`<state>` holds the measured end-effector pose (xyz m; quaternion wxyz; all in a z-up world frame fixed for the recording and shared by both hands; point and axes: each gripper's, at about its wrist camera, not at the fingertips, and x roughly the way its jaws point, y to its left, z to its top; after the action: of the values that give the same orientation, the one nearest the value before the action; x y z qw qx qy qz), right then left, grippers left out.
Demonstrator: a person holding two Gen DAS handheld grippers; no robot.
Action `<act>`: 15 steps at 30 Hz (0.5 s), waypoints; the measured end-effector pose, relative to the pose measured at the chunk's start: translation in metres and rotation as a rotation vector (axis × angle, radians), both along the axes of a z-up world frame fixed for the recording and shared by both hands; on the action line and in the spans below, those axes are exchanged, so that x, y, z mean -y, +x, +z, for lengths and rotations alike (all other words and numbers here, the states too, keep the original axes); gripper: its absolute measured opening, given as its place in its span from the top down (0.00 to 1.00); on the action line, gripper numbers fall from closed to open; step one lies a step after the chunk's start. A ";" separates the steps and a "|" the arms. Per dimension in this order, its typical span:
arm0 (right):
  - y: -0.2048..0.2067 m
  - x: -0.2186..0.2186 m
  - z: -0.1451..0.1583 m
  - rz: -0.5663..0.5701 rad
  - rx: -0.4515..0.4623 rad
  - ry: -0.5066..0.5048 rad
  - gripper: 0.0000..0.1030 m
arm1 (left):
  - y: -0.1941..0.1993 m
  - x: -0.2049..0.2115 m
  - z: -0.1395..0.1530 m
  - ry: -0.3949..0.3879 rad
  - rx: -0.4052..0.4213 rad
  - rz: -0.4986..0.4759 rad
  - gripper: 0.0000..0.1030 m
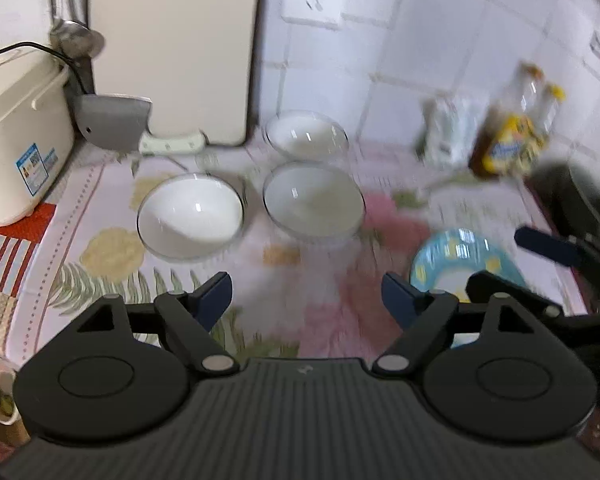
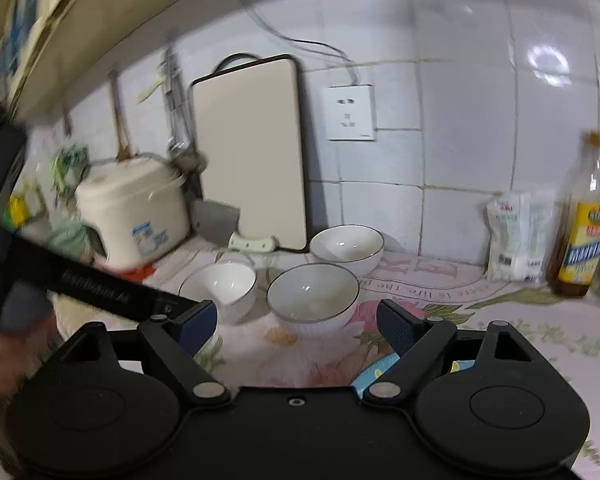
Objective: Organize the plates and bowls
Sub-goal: 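Move both grippers to the large white bowl rim and close them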
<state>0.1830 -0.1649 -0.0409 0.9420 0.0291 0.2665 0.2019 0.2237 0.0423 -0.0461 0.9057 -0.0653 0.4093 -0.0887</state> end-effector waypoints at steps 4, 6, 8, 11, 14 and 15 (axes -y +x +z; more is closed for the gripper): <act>0.036 0.014 -0.009 -0.036 -0.077 0.136 0.13 | 0.015 -0.003 -0.010 -0.075 0.055 0.066 0.19; 0.056 0.020 -0.016 -0.059 -0.138 0.209 0.13 | 0.024 -0.003 -0.019 -0.118 0.057 0.102 0.19; 0.076 0.024 -0.027 -0.080 -0.212 0.289 0.13 | 0.033 -0.002 -0.029 -0.166 0.043 0.125 0.19; 0.107 0.029 -0.051 -0.116 -0.344 0.398 0.15 | 0.047 0.001 -0.048 -0.211 0.007 0.166 0.21; 0.129 0.023 -0.071 -0.163 -0.475 0.387 0.19 | 0.055 0.011 -0.064 -0.172 0.003 0.204 0.21; 0.133 0.020 -0.076 -0.179 -0.489 0.378 0.19 | 0.057 0.013 -0.068 -0.166 0.003 0.205 0.21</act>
<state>0.3160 -0.1848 -0.1166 0.8421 0.2743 0.4392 0.1513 0.2803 0.0296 -0.1140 0.9021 -0.1813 0.3905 -0.0295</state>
